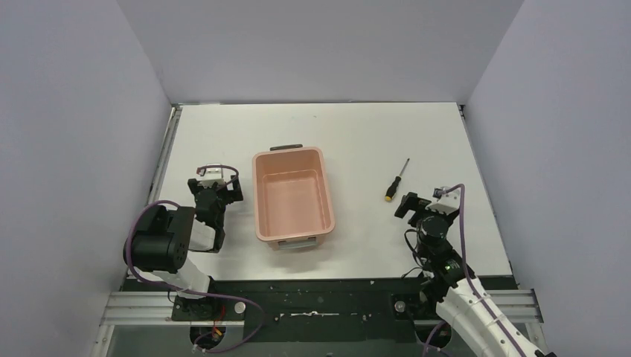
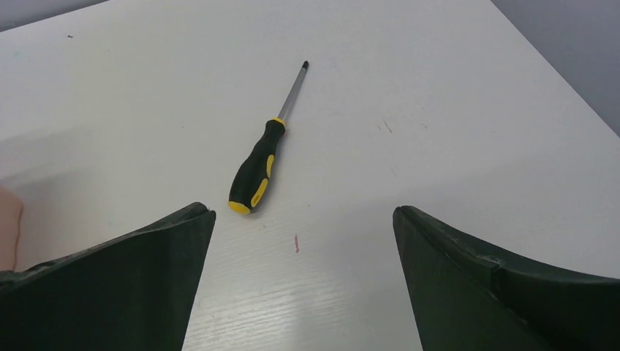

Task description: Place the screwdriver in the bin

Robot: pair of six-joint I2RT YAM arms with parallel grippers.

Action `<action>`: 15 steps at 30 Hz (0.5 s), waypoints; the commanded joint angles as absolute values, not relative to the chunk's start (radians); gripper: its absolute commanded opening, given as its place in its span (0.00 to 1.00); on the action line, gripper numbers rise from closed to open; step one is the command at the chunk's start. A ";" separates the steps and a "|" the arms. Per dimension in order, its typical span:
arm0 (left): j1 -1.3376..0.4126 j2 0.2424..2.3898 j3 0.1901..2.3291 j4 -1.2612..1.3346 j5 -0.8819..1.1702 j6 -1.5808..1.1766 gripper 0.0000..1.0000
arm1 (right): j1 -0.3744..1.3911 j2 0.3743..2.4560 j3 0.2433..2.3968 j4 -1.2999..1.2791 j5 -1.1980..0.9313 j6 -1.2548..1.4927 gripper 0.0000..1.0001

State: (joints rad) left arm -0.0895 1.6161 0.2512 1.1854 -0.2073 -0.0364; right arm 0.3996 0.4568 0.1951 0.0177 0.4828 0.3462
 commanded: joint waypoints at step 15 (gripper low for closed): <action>-0.084 1.609 0.253 1.210 -0.194 -0.026 0.97 | 0.244 1.343 1.142 -0.502 0.352 0.395 1.00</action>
